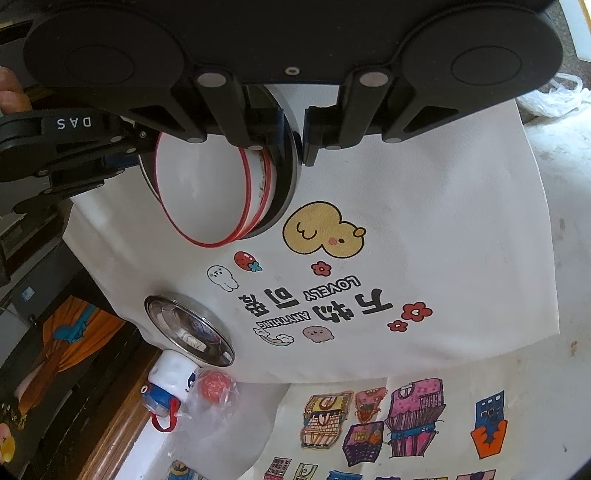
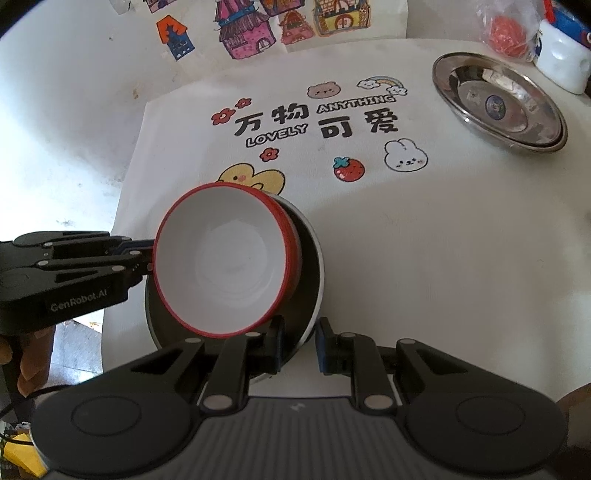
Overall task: Organize plates and bowls
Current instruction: 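Lift the bowl stack with both tools and carry it toward the steel plates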
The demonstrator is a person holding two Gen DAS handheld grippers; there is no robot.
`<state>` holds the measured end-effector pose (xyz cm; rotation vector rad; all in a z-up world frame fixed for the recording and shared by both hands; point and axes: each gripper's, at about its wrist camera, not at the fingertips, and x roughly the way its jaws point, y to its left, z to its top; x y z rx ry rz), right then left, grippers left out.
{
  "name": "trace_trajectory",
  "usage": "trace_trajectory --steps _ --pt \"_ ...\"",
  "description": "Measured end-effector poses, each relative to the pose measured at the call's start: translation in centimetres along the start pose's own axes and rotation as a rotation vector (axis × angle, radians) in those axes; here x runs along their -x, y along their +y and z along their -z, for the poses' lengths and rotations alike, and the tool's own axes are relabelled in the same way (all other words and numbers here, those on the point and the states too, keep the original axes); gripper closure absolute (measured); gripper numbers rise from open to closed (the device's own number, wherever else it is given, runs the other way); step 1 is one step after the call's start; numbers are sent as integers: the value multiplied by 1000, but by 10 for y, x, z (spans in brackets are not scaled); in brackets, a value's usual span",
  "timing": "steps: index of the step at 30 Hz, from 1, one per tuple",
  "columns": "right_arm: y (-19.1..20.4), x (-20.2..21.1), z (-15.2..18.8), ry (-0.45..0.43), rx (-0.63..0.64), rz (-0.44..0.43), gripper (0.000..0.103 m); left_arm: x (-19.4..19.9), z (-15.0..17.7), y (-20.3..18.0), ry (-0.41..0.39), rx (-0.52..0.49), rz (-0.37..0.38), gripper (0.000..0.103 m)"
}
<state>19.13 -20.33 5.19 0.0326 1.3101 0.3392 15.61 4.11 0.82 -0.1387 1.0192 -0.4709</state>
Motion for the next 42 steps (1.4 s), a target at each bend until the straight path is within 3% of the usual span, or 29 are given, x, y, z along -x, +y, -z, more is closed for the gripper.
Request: trace_trajectory --steps 18,42 --pt "-24 7 -5 -27 -39 3 83 -17 -21 -15 10 -8 18 97" --pt "-107 12 -40 -127 -149 24 84 -74 -92 -58 -33 -66 67 97"
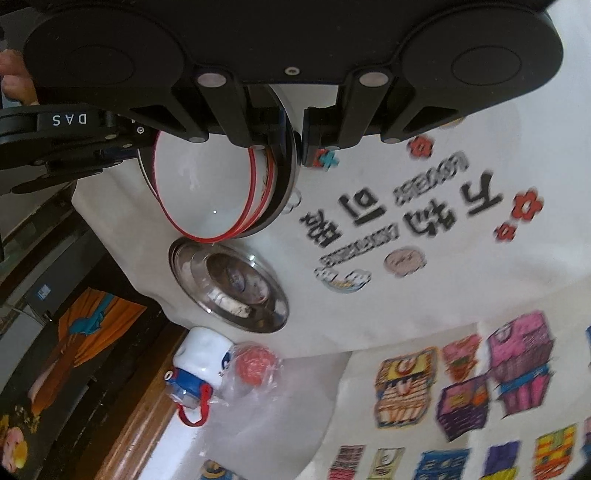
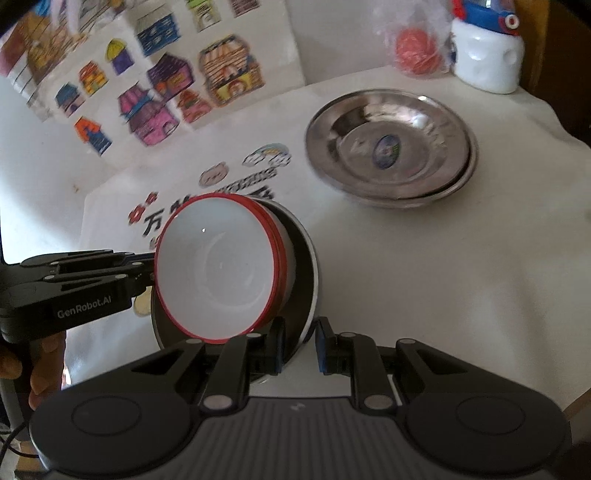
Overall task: Organize plates and bowls
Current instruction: 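Lift the bowl stack with both tools and carry it toward the steel plates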
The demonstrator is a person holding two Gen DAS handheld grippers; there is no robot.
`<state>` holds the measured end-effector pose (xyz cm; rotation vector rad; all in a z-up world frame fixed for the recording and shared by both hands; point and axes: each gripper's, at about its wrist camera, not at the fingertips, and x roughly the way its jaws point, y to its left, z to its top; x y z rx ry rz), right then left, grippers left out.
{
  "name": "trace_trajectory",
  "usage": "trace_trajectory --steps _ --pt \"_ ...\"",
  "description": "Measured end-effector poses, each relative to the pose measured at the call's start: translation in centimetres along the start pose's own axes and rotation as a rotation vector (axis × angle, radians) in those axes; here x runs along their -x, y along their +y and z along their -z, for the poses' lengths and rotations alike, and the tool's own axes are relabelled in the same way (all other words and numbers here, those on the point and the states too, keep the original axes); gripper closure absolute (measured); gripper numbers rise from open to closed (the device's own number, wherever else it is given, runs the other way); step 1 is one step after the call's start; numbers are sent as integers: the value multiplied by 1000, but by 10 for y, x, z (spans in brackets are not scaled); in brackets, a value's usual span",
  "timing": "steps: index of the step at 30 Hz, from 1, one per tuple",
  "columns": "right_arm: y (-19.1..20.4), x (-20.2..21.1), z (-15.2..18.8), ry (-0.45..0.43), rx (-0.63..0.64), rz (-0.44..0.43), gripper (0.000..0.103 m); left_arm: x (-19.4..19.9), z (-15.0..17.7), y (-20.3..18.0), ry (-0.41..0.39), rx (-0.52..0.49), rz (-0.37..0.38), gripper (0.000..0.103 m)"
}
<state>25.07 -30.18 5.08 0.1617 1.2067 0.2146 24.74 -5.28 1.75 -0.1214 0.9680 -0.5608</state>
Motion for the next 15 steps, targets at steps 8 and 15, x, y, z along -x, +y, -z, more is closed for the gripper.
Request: trace_trajectory --steps 8,15 --pt "-24 6 -15 -57 -41 9 84 -13 -29 -18 -31 -54 7 98" --pt "-44 10 -26 -86 -77 23 84 -24 -51 -31 -48 -67 24 98"
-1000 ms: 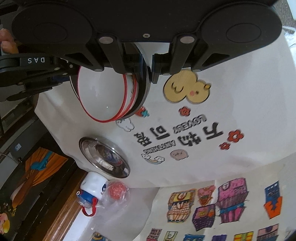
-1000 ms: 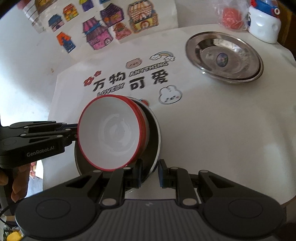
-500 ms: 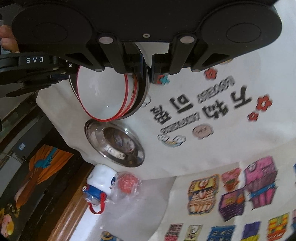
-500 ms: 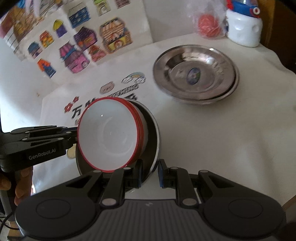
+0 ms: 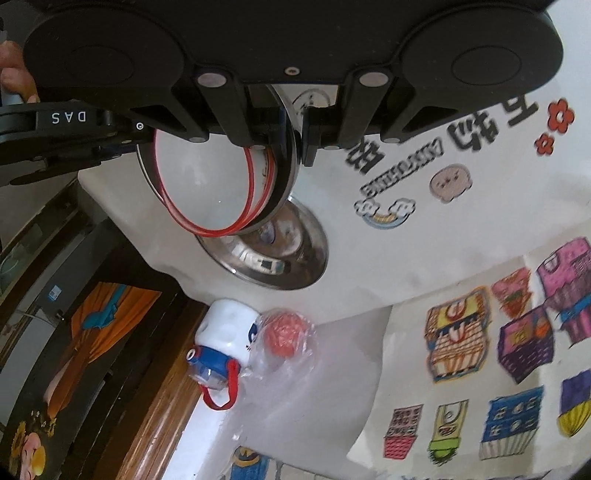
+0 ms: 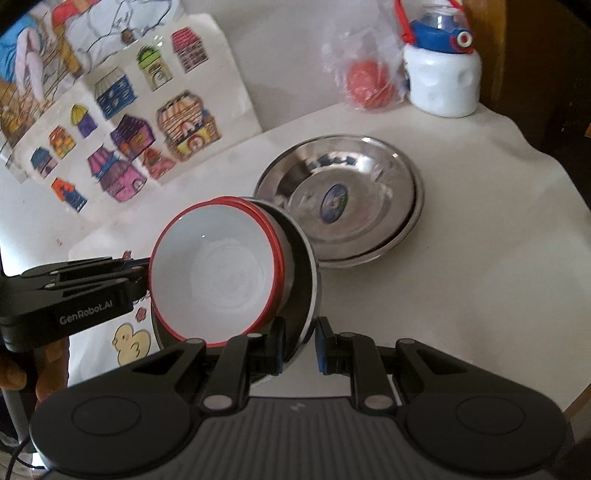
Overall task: Organize plates and bowls
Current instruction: 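Lift the bowl stack with both tools and carry it toward the steel plates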
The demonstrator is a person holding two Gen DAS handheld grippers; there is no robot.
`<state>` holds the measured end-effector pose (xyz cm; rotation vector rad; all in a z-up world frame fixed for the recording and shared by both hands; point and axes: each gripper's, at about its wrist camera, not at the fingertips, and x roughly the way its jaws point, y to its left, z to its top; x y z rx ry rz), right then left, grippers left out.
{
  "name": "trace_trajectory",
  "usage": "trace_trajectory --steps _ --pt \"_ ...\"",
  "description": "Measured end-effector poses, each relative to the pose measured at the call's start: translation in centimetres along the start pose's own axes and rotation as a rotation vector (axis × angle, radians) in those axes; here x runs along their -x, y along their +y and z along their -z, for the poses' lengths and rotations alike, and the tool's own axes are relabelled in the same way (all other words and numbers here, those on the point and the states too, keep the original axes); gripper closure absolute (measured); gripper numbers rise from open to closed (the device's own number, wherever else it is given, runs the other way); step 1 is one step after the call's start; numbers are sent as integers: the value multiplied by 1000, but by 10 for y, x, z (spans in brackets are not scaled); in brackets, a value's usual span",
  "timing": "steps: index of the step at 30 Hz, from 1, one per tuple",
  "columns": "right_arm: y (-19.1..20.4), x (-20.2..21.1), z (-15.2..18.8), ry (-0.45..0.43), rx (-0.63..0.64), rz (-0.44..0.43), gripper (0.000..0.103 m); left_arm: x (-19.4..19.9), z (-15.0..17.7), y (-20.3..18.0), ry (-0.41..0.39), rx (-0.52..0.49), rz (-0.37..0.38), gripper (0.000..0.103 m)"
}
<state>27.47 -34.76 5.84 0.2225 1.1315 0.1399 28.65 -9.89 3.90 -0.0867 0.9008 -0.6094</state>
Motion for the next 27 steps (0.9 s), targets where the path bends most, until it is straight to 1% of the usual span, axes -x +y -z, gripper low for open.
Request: trace_trajectory --steps 4,13,16,20,24,27 --pt "-11 5 -9 -21 -21 11 85 -6 -10 -8 -7 -6 -1 98" --pt "-20 15 -34 -72 -47 39 87 -19 -35 -17 -28 -10 2 98" --pt "-26 13 -40 -86 -62 35 87 -25 -44 -18 -24 -15 1 98" --pt "-30 7 -48 -113 -61 44 88 -33 -54 -20 -43 -32 -12 98" --pt "-35 -2 -55 -125 -70 49 88 -44 -63 -19 -70 -22 -20 99" --pt "-40 -10 -60 -127 -79 52 88 -55 -68 -18 -72 -13 -23 99"
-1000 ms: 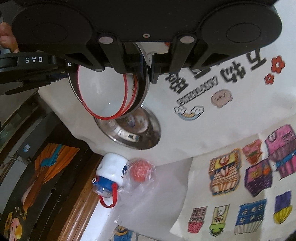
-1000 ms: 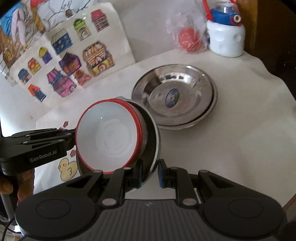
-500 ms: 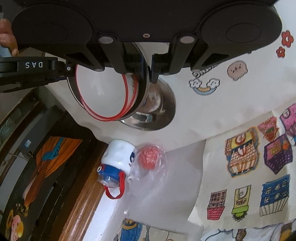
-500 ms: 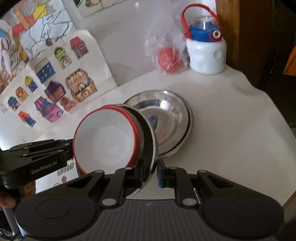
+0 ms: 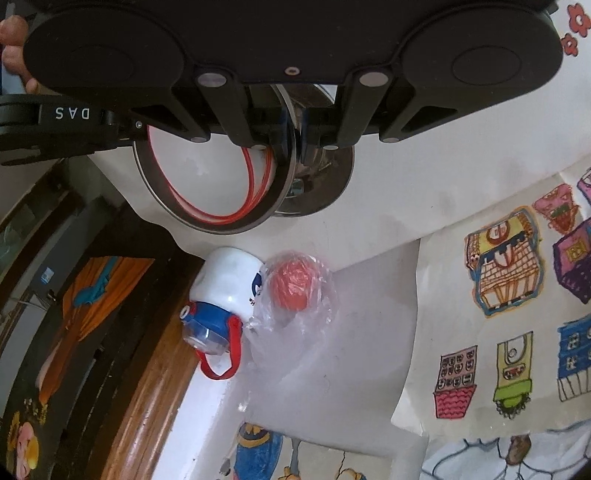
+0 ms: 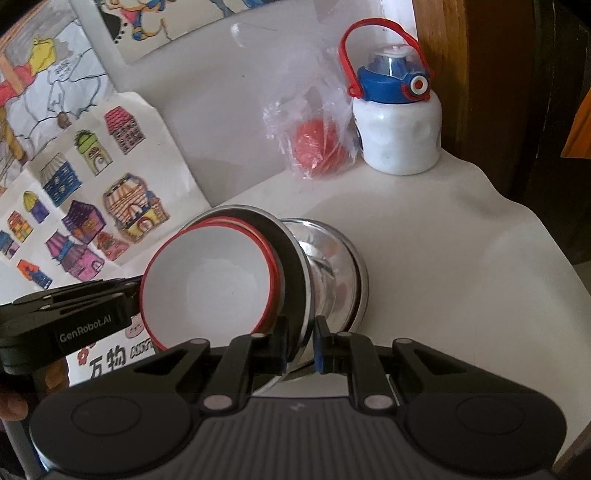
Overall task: Organize plates and bowls
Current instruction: 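Lift the bowl stack with both tools and carry it toward the steel plates, then lower the bowl stack onto the steel plates with both tools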
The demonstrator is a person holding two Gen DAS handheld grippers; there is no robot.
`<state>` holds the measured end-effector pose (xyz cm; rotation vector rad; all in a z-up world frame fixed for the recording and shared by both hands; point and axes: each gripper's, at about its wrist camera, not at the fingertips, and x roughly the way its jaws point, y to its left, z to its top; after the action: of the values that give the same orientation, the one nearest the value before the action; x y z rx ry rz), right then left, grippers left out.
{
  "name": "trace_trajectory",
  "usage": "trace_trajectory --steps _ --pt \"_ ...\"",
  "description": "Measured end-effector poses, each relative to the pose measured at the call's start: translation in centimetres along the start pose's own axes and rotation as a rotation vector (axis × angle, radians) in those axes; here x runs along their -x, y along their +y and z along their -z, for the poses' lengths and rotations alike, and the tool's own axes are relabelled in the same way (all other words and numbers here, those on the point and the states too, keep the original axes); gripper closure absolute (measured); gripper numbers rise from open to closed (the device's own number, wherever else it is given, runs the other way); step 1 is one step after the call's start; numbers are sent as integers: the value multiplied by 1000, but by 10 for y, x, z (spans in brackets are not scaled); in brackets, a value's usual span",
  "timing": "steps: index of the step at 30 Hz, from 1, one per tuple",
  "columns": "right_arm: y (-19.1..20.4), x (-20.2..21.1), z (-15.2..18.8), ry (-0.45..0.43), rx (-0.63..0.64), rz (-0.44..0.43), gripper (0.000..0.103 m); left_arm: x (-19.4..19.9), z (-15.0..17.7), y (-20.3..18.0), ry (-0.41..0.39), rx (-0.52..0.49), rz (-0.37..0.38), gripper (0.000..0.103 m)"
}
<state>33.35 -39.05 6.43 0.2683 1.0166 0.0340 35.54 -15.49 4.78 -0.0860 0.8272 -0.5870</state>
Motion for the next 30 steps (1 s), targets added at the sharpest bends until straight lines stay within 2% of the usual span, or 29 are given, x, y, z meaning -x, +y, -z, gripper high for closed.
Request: trace_trajectory --steps 11,30 --pt "-12 -30 -9 25 -31 -5 88 -32 1 12 46 36 -14 99" --pt "-13 -50 -17 21 -19 3 87 -56 -4 21 67 75 -28 99"
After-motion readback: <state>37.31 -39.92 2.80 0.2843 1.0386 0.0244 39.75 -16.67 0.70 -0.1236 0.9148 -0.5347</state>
